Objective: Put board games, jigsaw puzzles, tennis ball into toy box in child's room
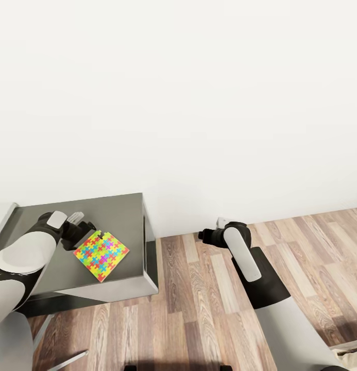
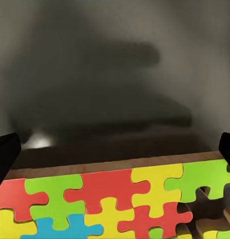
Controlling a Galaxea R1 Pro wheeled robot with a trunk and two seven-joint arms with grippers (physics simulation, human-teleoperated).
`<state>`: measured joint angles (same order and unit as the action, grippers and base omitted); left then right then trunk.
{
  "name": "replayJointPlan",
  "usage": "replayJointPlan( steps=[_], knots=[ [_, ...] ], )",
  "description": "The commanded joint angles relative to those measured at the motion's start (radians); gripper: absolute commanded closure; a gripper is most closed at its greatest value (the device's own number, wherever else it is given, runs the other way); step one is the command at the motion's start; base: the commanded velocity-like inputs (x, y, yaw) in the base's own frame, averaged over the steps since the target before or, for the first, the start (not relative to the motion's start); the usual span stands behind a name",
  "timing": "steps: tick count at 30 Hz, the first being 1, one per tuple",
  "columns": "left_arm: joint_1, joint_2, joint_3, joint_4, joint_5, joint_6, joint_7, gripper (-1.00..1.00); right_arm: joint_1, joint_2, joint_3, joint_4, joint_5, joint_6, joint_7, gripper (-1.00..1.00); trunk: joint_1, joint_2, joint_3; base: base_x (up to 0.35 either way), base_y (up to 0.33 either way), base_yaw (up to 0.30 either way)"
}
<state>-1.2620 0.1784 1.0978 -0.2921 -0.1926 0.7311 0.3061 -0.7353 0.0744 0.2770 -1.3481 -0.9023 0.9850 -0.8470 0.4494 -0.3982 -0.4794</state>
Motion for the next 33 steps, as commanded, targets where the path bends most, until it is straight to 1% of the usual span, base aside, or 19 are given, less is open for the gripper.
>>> replayJointPlan(
  steps=[1, 11, 24, 33],
  knots=[
    [-0.002, 0.0, 0.008, -0.001, -0.01, 0.005, -0.001, -1.0, -0.001, 0.0, 0.001, -0.001, -0.009, 0.003, -0.01, -1.0, 0.001, -0.002, -0.002, 0.0, -0.045, 0.0],
    [-0.001, 0.0, 0.008, -0.001, -0.01, 0.004, -0.001, -1.0, -0.001, -0.001, 0.001, -0.001, -0.009, 0.003, -0.011, -1.0, 0.001, -0.002, -0.002, -0.002, -0.071, 0.0],
    [-0.001, 0.001, 0.008, -0.001, -0.01, 0.005, -0.002, -1.0, -0.001, -0.001, 0.001, -0.002, -0.009, 0.003, -0.011, -1.0, 0.001, -0.002, -0.002, -0.077, -0.077, 0.0],
    [-0.001, 0.001, 0.008, -0.001, -0.01, 0.005, -0.002, -1.0, -0.001, 0.0, 0.001, -0.002, -0.009, 0.003, -0.011, -1.0, 0.001, -0.002, -0.002, -0.063, -0.012, 0.0]
  ],
)
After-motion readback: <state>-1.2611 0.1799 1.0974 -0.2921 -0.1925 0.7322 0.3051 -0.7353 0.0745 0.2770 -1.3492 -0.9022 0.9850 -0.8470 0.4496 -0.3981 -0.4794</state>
